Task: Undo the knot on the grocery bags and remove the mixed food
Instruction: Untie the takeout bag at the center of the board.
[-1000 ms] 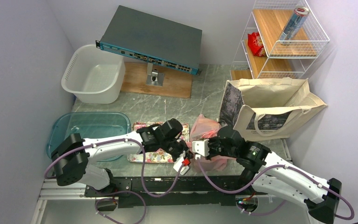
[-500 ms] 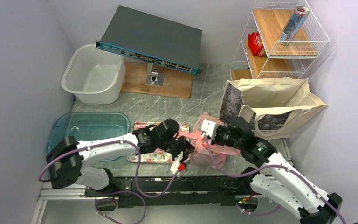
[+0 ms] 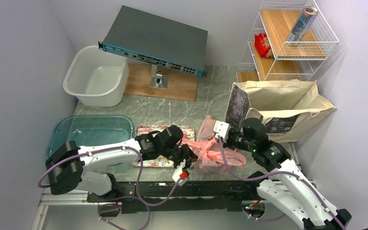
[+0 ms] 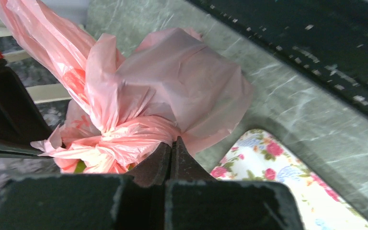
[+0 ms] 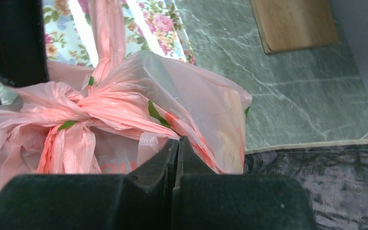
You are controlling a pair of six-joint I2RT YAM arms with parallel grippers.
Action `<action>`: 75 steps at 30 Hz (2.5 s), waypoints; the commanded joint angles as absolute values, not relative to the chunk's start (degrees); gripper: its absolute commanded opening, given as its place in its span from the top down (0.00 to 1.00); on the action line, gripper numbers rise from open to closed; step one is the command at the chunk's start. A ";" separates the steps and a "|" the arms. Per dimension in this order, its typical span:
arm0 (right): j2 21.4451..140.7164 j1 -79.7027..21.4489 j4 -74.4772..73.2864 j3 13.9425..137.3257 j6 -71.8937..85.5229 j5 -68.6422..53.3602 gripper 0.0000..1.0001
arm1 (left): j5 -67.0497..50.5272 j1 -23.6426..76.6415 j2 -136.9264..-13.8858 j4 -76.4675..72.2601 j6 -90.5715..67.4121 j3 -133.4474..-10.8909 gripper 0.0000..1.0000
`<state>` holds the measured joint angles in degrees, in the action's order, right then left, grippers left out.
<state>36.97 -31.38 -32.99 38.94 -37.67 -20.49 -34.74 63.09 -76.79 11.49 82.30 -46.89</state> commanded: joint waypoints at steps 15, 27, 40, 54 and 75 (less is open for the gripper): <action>35.84 -41.26 -36.25 40.58 -53.06 -28.47 0.26 | -42.91 63.24 -77.79 21.47 79.28 -49.94 1.00; 41.33 -49.69 -28.74 40.19 -50.00 -23.42 0.44 | -42.63 63.24 -77.43 21.09 79.35 -49.73 1.00; 41.42 -54.02 -19.69 29.79 -58.45 -14.32 0.53 | -42.91 63.20 -78.25 20.94 78.87 -50.72 1.00; 40.70 -55.82 0.88 25.02 -45.38 4.71 1.00 | -42.62 63.95 -78.24 21.78 79.91 -50.15 1.00; 38.26 -40.39 -9.94 38.89 -27.17 2.99 1.00 | -42.35 66.78 -76.02 26.24 80.25 -47.76 1.00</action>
